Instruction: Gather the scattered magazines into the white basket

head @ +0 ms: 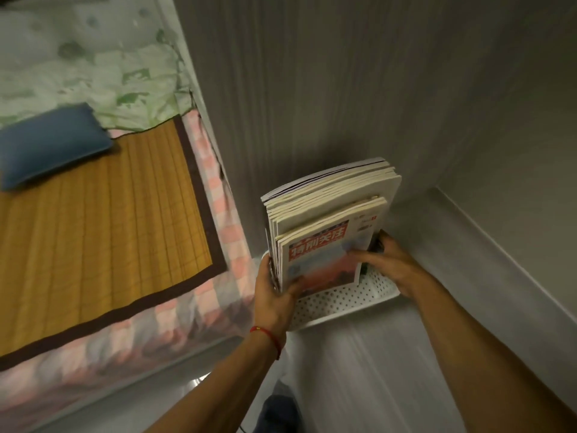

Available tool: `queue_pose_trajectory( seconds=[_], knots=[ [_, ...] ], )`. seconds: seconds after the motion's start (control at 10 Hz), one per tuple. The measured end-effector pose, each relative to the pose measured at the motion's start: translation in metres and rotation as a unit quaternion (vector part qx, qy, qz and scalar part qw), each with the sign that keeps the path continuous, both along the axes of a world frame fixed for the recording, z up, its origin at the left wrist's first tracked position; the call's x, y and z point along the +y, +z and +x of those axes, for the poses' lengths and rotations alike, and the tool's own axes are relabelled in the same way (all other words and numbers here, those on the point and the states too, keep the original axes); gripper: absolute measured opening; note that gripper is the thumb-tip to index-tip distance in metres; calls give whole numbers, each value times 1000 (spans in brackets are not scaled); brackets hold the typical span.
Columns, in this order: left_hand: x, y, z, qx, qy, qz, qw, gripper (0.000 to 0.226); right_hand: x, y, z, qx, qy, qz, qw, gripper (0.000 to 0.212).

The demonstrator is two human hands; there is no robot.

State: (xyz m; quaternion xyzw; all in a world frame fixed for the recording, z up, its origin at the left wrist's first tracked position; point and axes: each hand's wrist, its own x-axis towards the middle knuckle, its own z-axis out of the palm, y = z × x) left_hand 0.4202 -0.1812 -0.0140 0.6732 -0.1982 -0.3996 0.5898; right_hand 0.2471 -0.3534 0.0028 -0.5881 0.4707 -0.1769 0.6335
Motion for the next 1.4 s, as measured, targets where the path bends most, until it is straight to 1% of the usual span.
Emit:
queue_pose_trajectory(
  seconds=[0.1, 0.2, 0.3, 0.5, 0.6, 0.7, 0.8, 0.9, 1.0, 1.1, 1.2, 1.3, 1.4],
  knots=[
    [-5, -6, 10, 2, 24, -2, 1000, 74, -15, -4, 17, -4, 17, 4, 1000, 69],
    [-8, -11, 15, 34, 54, 13, 998, 88, -26, -5, 30, 8, 27, 2, 1000, 75],
    [-11, -14, 19, 58, 81, 29, 995, 88, -34, -5, 39, 10, 33, -13, 999, 78],
    [-20, -13, 26, 61, 101, 15, 993, 73, -47, -6, 51, 6, 43, -15, 999, 76],
    [-18, -13, 26, 84, 98, 2, 992, 68, -50, -9, 48, 14, 52, -14, 998, 77],
    [-15, -9, 31, 108, 72, -9, 992, 71, -50, -6, 43, 25, 64, -20, 997, 74],
    [-13, -6, 40, 122, 43, 2, 992, 78, -42, -5, 44, 59, 1, -58, 997, 65],
    [-13, -2, 43, 134, 38, 8, 990, 78, -23, -16, 44, 217, -39, -125, 967, 49],
    [-13, 1, 43, 133, 46, 9, 990, 78, -10, -30, 42, 274, -58, -120, 953, 50],
    [-11, 1, 44, 133, 46, 13, 990, 81, -10, -25, 43, 264, -42, -93, 959, 64],
    [-13, 3, 49, 124, 25, 28, 992, 80, -9, -22, 43, 270, -22, -71, 960, 77],
    [-9, 7, 59, 94, -30, 61, 993, 80, 2, -19, 44, 314, 9, -114, 942, 89],
    [-3, 9, 75, 65, -91, 73, 991, 79, 12, -15, 48, 324, -18, -206, 923, 86]
  ],
)
